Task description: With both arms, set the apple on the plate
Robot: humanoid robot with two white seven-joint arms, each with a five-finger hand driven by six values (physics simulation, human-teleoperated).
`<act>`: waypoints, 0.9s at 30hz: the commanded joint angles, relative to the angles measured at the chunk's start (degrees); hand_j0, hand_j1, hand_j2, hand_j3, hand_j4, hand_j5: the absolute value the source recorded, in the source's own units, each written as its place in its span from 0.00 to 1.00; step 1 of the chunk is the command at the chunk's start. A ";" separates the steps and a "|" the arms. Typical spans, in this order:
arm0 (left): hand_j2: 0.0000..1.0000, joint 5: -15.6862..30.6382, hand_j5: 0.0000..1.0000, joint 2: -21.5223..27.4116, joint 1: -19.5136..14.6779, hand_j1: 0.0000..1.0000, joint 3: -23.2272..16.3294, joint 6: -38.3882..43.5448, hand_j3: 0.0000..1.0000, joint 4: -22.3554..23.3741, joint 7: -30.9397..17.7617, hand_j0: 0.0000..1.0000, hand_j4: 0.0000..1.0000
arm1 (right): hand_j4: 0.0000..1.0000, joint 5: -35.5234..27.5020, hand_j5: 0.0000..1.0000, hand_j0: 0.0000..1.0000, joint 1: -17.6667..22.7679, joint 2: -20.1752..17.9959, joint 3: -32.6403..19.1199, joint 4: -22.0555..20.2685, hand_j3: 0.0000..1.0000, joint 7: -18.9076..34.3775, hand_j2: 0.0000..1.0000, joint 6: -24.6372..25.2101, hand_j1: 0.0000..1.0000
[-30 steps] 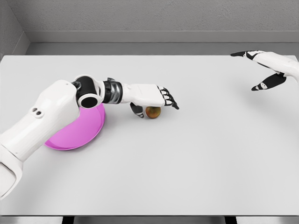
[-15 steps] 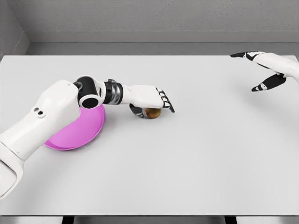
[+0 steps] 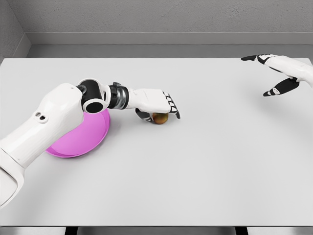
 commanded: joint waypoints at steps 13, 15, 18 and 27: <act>0.70 0.22 0.70 0.01 0.09 0.70 -0.02 0.11 0.70 -0.08 0.03 0.70 0.70 | 1.00 -0.37 1.00 1.00 0.00 -0.06 -0.04 -0.03 1.00 -0.03 1.00 0.16 1.00; 0.70 0.22 0.70 0.01 0.09 0.70 -0.02 0.11 0.70 -0.08 -0.06 0.70 0.70 | 1.00 -0.37 1.00 1.00 0.00 -0.14 -0.04 -0.03 1.00 -0.03 1.00 0.16 1.00; 0.66 0.22 0.66 0.01 0.09 0.66 -0.90 0.11 0.66 -0.08 -0.06 0.66 0.66 | 1.00 -0.37 1.00 1.00 0.00 -0.14 -0.04 -0.03 1.00 -0.03 1.00 0.16 1.00; 0.52 0.31 0.52 0.27 0.00 0.52 -0.90 0.11 0.52 -0.17 -0.06 0.52 0.52 | 1.00 -0.29 1.00 1.00 0.09 -0.06 -0.04 0.15 1.00 -0.03 1.00 0.16 1.00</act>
